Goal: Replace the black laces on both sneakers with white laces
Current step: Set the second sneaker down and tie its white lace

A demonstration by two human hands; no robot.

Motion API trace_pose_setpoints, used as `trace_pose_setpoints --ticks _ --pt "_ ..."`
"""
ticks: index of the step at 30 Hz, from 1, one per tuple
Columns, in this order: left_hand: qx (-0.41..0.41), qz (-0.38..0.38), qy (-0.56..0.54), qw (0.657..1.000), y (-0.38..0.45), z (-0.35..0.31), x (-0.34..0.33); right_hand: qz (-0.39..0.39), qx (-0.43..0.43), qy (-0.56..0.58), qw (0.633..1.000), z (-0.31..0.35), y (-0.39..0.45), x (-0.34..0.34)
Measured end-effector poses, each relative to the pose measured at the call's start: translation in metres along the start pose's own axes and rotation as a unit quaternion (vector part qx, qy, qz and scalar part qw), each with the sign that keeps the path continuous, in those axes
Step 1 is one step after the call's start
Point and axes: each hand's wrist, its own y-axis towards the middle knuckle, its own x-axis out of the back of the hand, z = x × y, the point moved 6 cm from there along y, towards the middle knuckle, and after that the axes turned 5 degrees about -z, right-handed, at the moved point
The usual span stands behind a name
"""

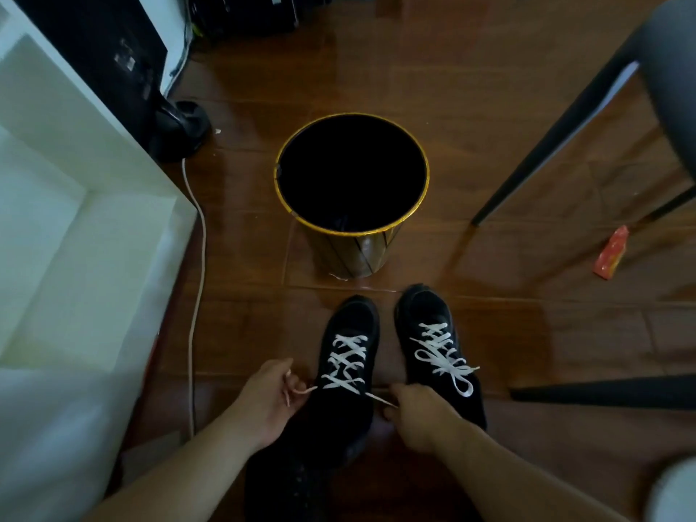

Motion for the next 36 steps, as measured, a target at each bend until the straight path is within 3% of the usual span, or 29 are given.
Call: trace_pose_setpoints --ticks 1,3,6,10,17,23,31,36 --pt "-0.033 0.002 0.104 0.994 -0.001 -0.006 -0.001 0.007 0.002 0.083 0.997 0.003 -0.001 0.003" --pt "-0.112 0.013 0.322 0.940 -0.006 -0.023 -0.009 -0.007 -0.012 0.218 0.976 0.005 0.003 0.011" --pt "-0.216 0.050 0.493 0.841 -0.004 -0.049 -0.034 -0.083 -0.016 0.240 0.967 0.013 0.022 0.026" --pt "-0.295 0.032 0.600 0.743 0.004 -0.063 -0.057 -0.145 -0.001 0.202 0.969 0.029 0.045 0.042" --pt "-0.378 0.054 0.664 0.643 0.010 -0.052 -0.068 -0.126 0.045 0.176 0.975 0.048 0.073 0.040" --pt "-0.390 0.060 0.654 0.645 0.013 -0.047 -0.065 -0.104 0.060 0.124 0.985 0.054 0.083 0.032" --pt "-0.355 0.062 0.547 0.755 0.012 -0.046 -0.042 -0.162 0.092 0.130 0.974 0.055 0.070 0.032" --pt "-0.359 0.062 0.533 0.763 0.012 -0.040 -0.042 -0.150 0.095 0.083 0.981 0.058 0.070 0.030"
